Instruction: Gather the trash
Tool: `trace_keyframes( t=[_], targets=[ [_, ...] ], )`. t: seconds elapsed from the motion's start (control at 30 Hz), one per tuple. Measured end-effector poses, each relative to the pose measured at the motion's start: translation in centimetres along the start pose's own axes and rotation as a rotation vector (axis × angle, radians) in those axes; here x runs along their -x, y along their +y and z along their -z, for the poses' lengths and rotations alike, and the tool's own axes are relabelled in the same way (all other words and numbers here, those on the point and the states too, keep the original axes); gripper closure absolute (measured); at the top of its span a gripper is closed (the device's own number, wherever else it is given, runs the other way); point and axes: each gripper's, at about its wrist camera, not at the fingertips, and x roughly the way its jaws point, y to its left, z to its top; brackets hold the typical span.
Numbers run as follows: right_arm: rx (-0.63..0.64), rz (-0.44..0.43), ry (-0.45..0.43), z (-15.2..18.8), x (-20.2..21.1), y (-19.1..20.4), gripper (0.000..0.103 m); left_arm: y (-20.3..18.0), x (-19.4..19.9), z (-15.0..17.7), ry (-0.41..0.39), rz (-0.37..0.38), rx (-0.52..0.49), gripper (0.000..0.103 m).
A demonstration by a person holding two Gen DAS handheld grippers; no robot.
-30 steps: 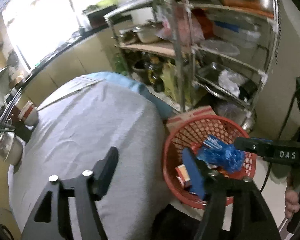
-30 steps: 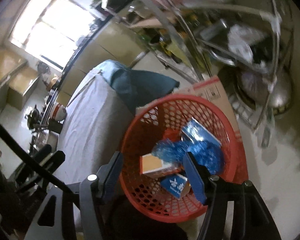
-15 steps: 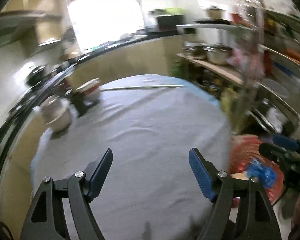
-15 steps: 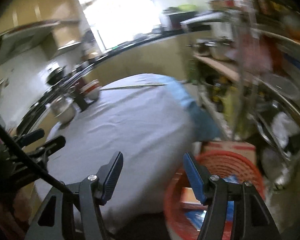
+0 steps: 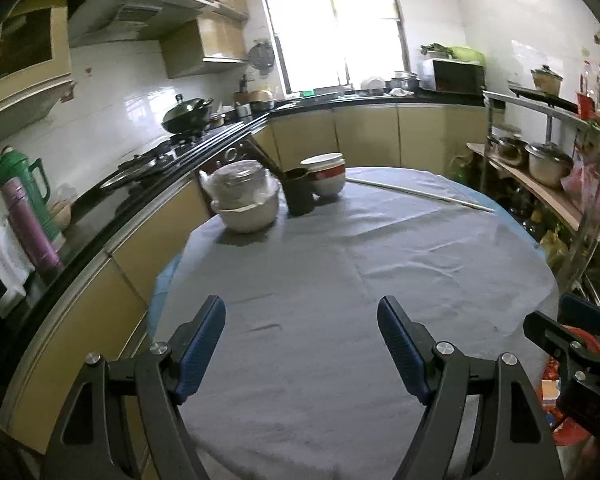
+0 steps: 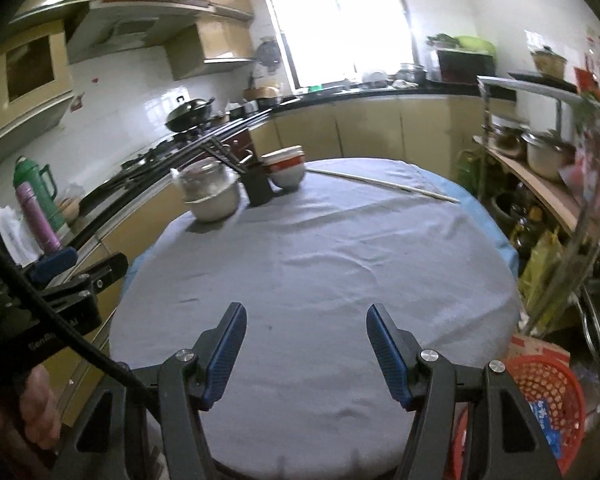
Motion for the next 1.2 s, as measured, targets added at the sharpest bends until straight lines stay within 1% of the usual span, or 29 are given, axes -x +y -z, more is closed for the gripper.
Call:
trace_keyframes(
  t=[0.2,0.4,1.2],
  targets=[
    [0.04,-0.013,0.0,0.2,0.3,2.3,0.037,1.6,0.4,0.3,-0.014,-0.016,0.028,0.024],
    [0.055,-0.018,-0.001,0.3,0.7,3.1,0.037,2.2,0.8,0.6,-0.02,-0.013,0.038,0.024],
    [0.067,-0.021,-0.014,0.1,1.1,3.3,0.037,2.4,1.8,0.5,-0.028,-0.009,0.051,0.024]
  ],
)
